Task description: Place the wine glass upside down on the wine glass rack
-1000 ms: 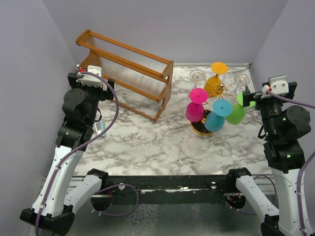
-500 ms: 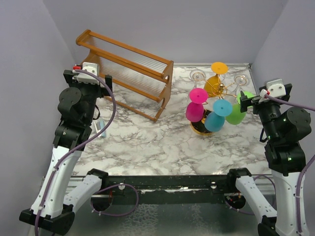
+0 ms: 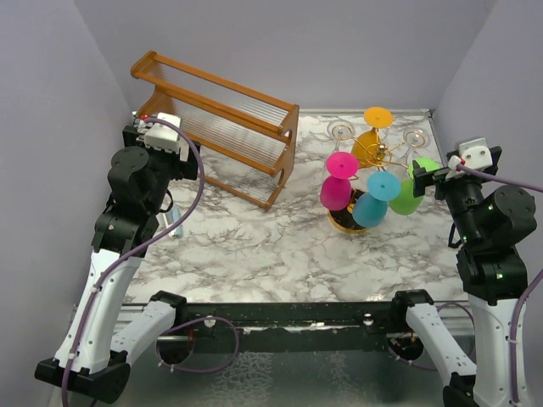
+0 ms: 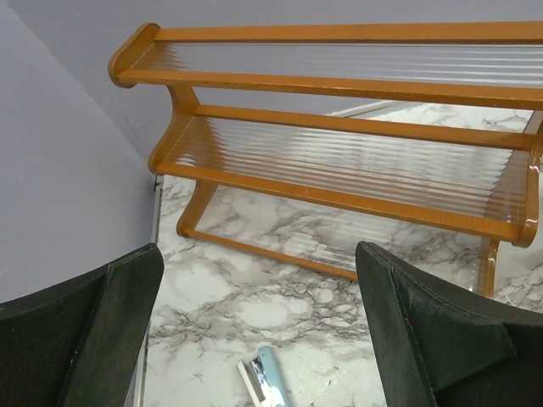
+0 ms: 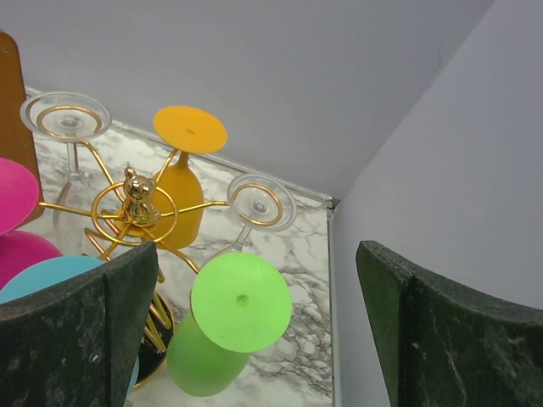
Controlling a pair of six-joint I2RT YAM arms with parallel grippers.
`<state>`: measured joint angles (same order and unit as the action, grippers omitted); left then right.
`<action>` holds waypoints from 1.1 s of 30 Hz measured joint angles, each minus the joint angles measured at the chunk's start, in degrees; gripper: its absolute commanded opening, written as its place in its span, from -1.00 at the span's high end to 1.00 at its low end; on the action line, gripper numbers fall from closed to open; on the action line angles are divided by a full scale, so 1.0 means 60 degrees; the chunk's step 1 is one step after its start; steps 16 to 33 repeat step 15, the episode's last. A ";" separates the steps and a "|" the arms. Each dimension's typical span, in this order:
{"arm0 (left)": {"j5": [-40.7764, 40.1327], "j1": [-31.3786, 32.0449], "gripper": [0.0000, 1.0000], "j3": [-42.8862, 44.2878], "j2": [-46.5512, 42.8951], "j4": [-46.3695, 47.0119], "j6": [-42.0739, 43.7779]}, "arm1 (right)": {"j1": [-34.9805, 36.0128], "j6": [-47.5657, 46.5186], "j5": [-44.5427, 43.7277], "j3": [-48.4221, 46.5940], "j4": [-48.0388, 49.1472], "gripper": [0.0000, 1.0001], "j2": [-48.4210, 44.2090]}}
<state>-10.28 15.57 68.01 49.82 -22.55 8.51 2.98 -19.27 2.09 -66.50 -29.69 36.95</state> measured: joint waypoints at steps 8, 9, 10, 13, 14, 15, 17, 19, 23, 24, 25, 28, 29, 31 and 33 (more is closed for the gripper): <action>0.0004 -0.0022 -0.98 0.0000 0.0000 -0.0007 0.0000 | 0.0000 0.0000 0.0044 0.0000 -0.0033 -0.99 0.0000; 0.0011 -0.0022 -0.98 0.0000 0.0000 -0.0007 -0.0004 | 0.0000 0.0000 0.0051 0.0000 -0.0033 -0.99 0.0000; 0.0033 -0.0022 -0.98 0.0000 0.0000 -0.0007 -0.0004 | 0.0000 0.0000 0.0066 0.0000 -0.0033 -0.99 0.0000; 0.0073 -0.0022 -0.98 0.0000 0.0000 -0.0007 0.0000 | 0.0000 -0.0004 0.0113 0.0000 -0.0036 -0.99 0.0000; 0.0073 -0.0022 -0.98 0.0000 0.0000 -0.0007 0.0000 | -0.0007 0.0000 0.0124 0.0000 -0.0040 -0.99 0.0000; 0.0076 -0.0022 -0.98 0.0000 0.0000 -0.0007 0.0000 | -0.0011 -0.0004 0.0127 0.0000 -0.0040 -0.99 0.0000; 0.0076 -0.0022 -0.98 0.0000 0.0000 -0.0007 0.0000 | -0.0011 -0.0004 0.0127 0.0000 -0.0040 -0.99 0.0000; 0.0076 -0.0022 -0.98 0.0000 0.0000 -0.0007 0.0000 | -0.0011 -0.0004 0.0127 0.0000 -0.0040 -0.99 0.0000; 0.0076 -0.0022 -0.98 0.0000 0.0000 -0.0007 0.0000 | -0.0011 -0.0004 0.0127 0.0000 -0.0040 -0.99 0.0000; 0.0076 -0.0022 -0.98 0.0000 0.0000 -0.0007 0.0000 | -0.0011 -0.0004 0.0127 0.0000 -0.0040 -0.99 0.0000; 0.0076 -0.0022 -0.98 0.0000 0.0000 -0.0007 0.0000 | -0.0011 -0.0004 0.0127 0.0000 -0.0040 -0.99 0.0000; 0.0076 -0.0022 -0.98 0.0000 0.0000 -0.0007 0.0000 | -0.0011 -0.0004 0.0127 0.0000 -0.0040 -0.99 0.0000; 0.0076 -0.0022 -0.98 0.0000 0.0000 -0.0007 0.0000 | -0.0011 -0.0004 0.0127 0.0000 -0.0040 -0.99 0.0000; 0.0076 -0.0022 -0.98 0.0000 0.0000 -0.0007 0.0000 | -0.0011 -0.0004 0.0127 0.0000 -0.0040 -0.99 0.0000; 0.0076 -0.0022 -0.98 0.0000 0.0000 -0.0007 0.0000 | -0.0011 -0.0004 0.0127 0.0000 -0.0040 -0.99 0.0000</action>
